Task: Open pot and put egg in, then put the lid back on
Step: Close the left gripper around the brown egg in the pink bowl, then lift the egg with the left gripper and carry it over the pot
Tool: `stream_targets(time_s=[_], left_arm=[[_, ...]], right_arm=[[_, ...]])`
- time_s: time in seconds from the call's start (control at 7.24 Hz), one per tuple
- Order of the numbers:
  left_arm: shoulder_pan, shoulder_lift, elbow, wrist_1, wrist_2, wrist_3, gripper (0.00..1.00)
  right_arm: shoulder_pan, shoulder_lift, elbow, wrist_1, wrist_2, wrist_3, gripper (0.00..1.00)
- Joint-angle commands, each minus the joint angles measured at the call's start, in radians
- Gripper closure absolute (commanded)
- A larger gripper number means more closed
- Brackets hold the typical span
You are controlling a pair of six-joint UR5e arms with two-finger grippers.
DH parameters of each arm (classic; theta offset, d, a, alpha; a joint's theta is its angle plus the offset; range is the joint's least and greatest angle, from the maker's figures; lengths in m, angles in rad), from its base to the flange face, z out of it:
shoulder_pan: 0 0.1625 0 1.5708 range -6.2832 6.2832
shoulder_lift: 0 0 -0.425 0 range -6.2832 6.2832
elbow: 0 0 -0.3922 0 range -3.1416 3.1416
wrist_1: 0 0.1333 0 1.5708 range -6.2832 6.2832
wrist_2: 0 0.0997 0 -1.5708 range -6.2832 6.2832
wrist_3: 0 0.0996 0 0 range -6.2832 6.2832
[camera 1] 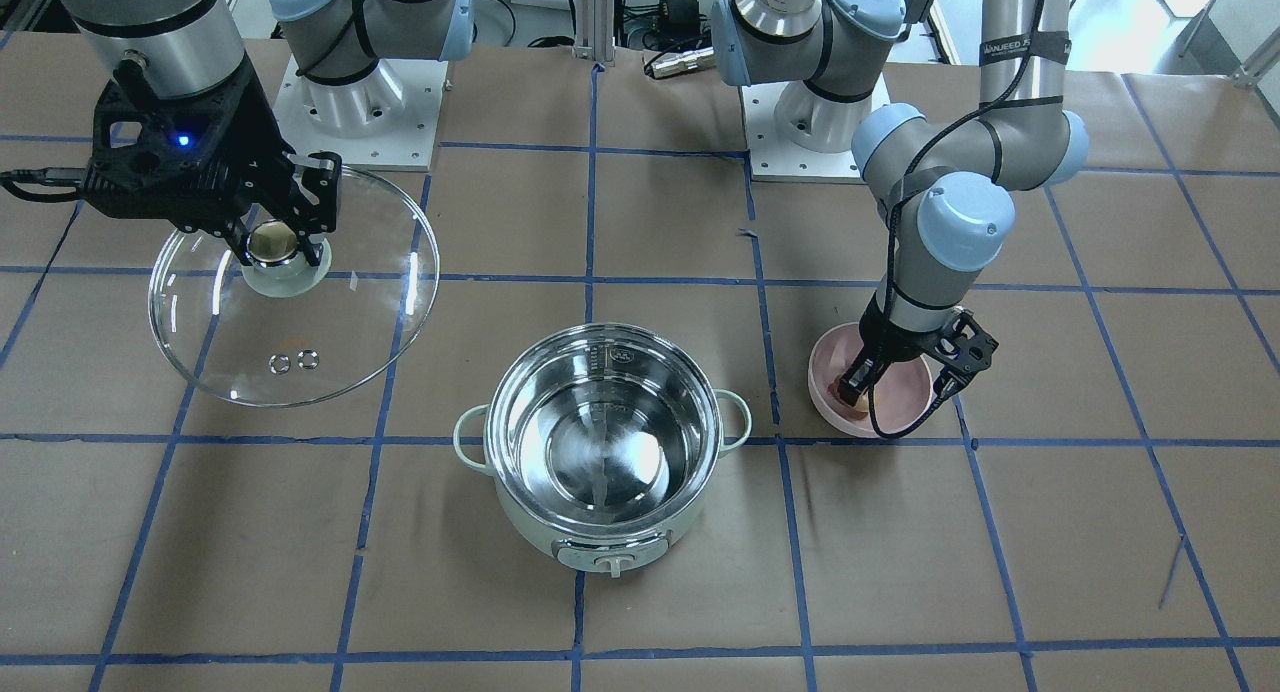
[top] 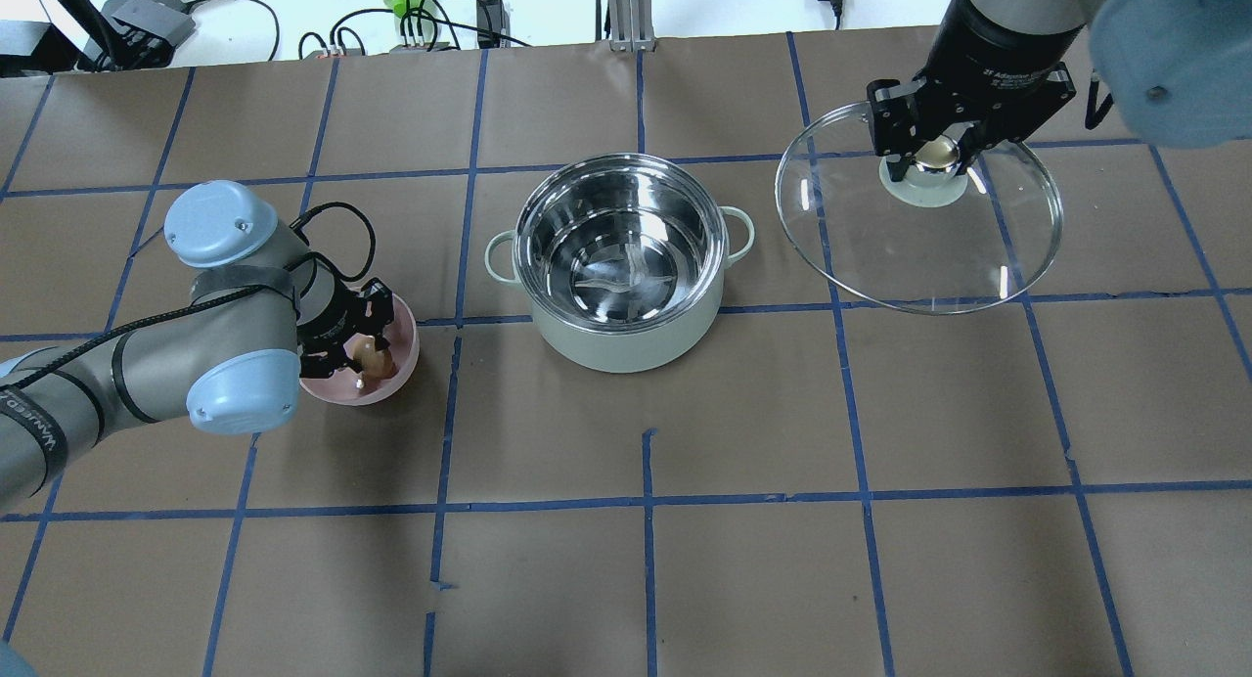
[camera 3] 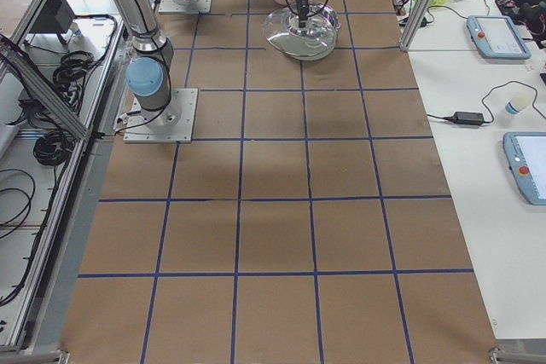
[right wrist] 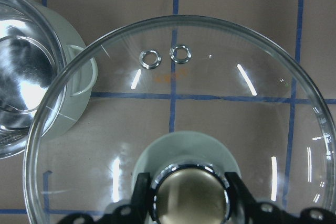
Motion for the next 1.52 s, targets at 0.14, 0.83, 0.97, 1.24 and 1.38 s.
stream_targets(time_s=[0.14, 0.83, 0.97, 1.24, 1.38], left_arm=[[0.0, 0.002, 0.002, 0.001, -0.001, 0.0, 0.82], [-0.037, 0.062, 0.149, -0.176, 0.002, -0.005, 0.82], [-0.061, 0.073, 0.209, -0.253, -0.001, -0.008, 0.82], [-0.142, 0.085, 0.315, -0.343, -0.044, -0.037, 0.82], [-0.187, 0.082, 0.352, -0.349, -0.055, -0.043, 0.82]], right_arm=[[0.0, 0.0, 0.0, 0.0, 0.0, 0.0, 1.0], [0.0, 0.002, 0.0, 0.0, 0.0, 0.0, 1.0], [0.002, 0.002, 0.0, 0.0, 0.0, 0.0, 1.0], [0.0, 0.003, 0.0, 0.0, 0.0, 0.0, 1.0], [0.0, 0.003, -0.002, 0.0, 0.0, 0.0, 1.0]])
